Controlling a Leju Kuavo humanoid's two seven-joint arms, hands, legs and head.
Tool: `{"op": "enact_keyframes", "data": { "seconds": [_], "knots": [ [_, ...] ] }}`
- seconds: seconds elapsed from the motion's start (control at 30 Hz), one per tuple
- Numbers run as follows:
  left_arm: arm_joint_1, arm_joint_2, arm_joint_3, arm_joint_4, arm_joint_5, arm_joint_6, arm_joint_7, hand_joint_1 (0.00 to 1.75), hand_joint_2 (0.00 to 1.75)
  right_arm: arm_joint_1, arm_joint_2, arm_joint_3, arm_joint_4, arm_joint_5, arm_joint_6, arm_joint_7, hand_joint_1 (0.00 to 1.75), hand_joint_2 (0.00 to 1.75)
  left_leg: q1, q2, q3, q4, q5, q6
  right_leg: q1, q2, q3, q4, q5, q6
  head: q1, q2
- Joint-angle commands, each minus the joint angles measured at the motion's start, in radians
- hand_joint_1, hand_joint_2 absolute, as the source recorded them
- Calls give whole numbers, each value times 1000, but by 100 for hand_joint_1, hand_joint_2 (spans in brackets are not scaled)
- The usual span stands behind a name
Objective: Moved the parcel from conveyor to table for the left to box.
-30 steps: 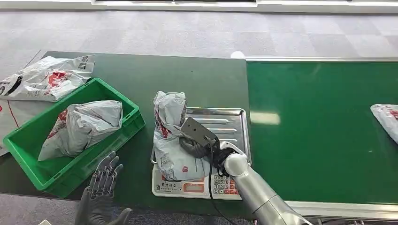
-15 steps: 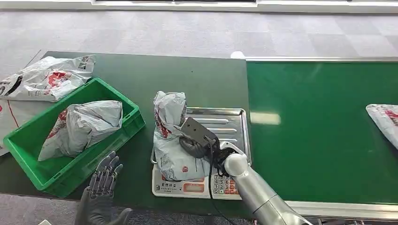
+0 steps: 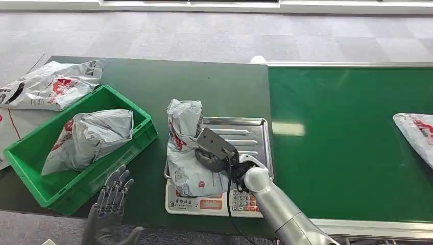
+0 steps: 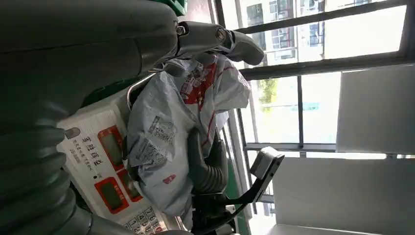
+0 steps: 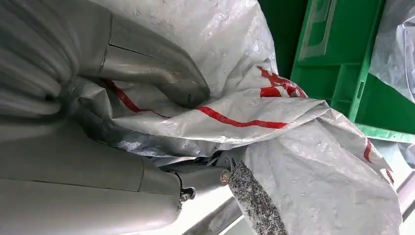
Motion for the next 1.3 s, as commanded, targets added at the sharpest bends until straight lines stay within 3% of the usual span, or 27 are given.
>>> {"op": "enact_keyframes", "data": {
  "seconds": [0.03,1.3],
  "knots": [
    [-3,-4,32,27,-4,-1,3,0,175,-26,-27,66,62,0,2,6,175,175,0,1,1,-1,0,1,0,0,1,-1,0,0,0,0],
    [-3,-4,32,27,-4,-1,3,0,175,-26,-27,66,62,0,2,6,175,175,0,1,2,-2,1,1,0,1,2,-2,1,0,0,0]
  ]
}}
